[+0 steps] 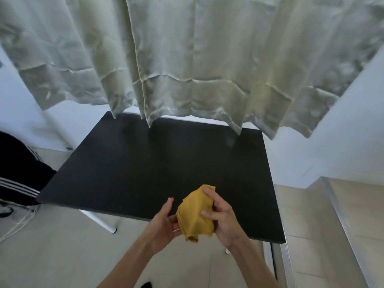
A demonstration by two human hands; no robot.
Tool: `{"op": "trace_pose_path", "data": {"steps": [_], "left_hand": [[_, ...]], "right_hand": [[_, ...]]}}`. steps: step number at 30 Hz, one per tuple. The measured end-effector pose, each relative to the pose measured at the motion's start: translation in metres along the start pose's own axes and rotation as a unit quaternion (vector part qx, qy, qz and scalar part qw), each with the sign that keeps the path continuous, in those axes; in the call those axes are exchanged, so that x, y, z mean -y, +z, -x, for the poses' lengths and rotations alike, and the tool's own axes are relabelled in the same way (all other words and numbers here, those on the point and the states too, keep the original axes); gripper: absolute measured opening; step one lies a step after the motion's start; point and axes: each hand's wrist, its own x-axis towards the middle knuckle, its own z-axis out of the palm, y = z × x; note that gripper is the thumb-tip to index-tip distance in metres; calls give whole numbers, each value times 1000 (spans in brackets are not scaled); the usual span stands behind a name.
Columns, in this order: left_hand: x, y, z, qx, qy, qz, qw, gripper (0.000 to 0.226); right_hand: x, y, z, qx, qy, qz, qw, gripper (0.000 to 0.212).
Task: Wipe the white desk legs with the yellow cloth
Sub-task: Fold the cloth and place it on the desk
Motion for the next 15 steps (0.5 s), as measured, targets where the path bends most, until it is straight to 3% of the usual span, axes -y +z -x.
{"op": "trace_pose_path", "data": {"steps": [4,11,15], "left_hand": [[-40,-41,-16,17,16,-20,1000,62],[-106,-97,-44,34,-2,-79,996,45],[-125,-105,-51,11,-9,-152,988,50]], "right_hand": [[-9,44,-41,-44,29,-15,998,77],[-23,87,-97,-76,55,113,989,82],[-31,92,-116,-65,120,210,968,89]]}}
